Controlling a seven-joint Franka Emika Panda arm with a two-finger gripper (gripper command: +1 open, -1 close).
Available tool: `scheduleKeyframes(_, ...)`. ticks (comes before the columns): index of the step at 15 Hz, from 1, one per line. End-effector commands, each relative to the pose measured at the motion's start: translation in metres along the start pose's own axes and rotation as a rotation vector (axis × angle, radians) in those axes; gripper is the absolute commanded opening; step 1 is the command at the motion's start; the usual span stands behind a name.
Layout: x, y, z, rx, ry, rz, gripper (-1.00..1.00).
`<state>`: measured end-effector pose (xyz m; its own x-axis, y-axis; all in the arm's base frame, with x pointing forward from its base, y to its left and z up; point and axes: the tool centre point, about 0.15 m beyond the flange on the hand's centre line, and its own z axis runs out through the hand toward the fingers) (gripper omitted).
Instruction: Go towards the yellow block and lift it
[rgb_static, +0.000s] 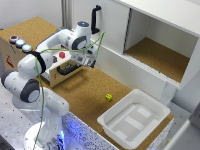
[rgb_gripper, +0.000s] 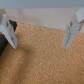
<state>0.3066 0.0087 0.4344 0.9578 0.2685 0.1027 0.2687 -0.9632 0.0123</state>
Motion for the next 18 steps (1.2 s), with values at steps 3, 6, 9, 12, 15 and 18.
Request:
scheduleKeyframes(3, 0.002, 0.022, 0.006, 0.0, -0.003, -0.022, 1.0)
scheduleKeyframes(6, -0.011, 0.068, 0.032, -0.04, -0.03, -0.059, 1.0)
scheduleKeyframes(9, -0.037, 0.111, 0.068, -0.039, -0.069, -0.06, 1.0)
scheduleKeyframes(12, -0.056, 0.137, 0.101, -0.009, -0.09, -0.074, 1.0)
scheduleKeyframes(15, -0.055, 0.151, 0.123, 0.011, -0.053, -0.074, 1.0)
scheduleKeyframes(18, -0.037, 0.16, 0.144, -0.009, -0.033, -0.066, 1.0)
